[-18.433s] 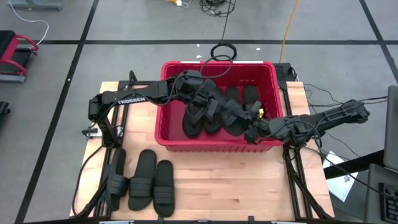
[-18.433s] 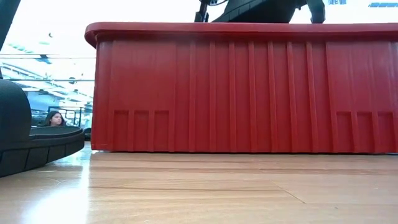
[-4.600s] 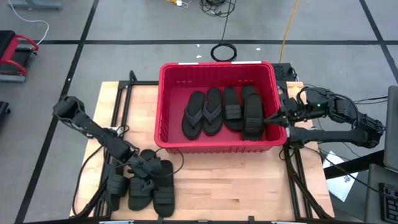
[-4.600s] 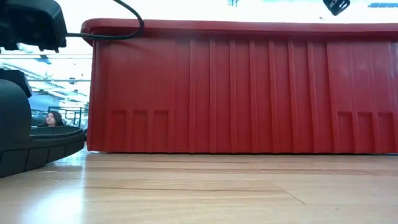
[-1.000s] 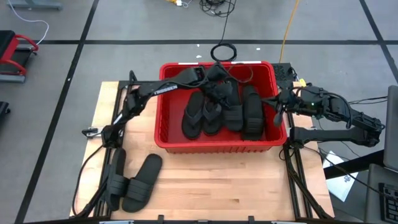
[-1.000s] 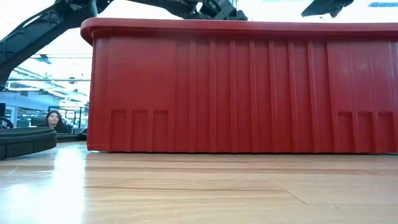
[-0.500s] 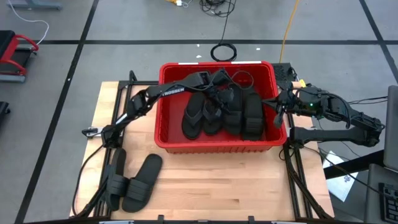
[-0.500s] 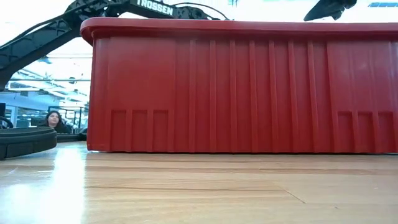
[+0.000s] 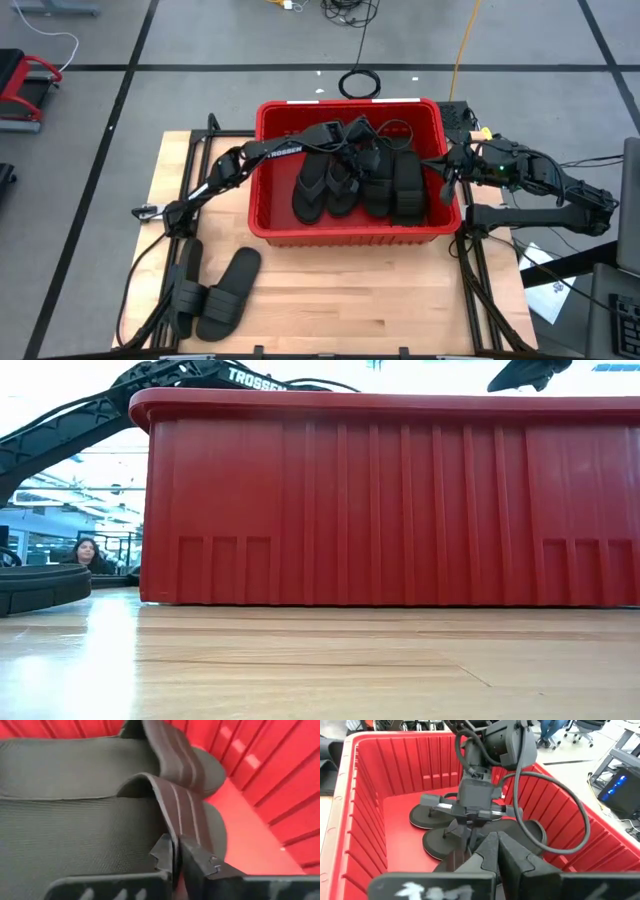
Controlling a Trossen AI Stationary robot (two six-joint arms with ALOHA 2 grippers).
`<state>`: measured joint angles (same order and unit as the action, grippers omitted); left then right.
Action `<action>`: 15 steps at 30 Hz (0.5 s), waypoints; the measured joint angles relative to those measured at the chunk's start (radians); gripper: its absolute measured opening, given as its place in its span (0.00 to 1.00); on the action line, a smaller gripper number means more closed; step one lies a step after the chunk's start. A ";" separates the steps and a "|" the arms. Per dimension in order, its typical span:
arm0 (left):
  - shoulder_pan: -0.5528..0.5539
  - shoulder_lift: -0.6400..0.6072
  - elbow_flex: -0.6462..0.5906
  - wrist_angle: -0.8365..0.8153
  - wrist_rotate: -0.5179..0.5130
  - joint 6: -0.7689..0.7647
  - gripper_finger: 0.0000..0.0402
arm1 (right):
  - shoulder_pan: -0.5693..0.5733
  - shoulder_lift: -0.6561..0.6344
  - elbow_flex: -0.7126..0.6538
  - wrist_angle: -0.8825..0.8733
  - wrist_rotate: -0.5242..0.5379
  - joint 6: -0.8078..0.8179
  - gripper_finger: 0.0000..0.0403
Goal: Pick and place slides into bin
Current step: Put the right black slide into the red bin
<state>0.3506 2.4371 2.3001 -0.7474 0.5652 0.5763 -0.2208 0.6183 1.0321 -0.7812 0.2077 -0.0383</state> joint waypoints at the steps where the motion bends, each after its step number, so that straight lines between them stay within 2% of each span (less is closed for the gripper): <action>1: 0.000 0.000 0.000 0.004 -0.015 0.001 0.06 | 0.000 0.000 0.000 0.002 0.000 0.000 0.00; 15: 0.029 0.000 0.000 0.004 -0.002 -0.194 0.38 | 0.000 0.000 0.000 0.006 0.000 0.000 0.00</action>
<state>0.3798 2.4371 2.3001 -0.7437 0.5633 0.3818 -0.2210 0.6182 1.0321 -0.7750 0.2081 -0.0383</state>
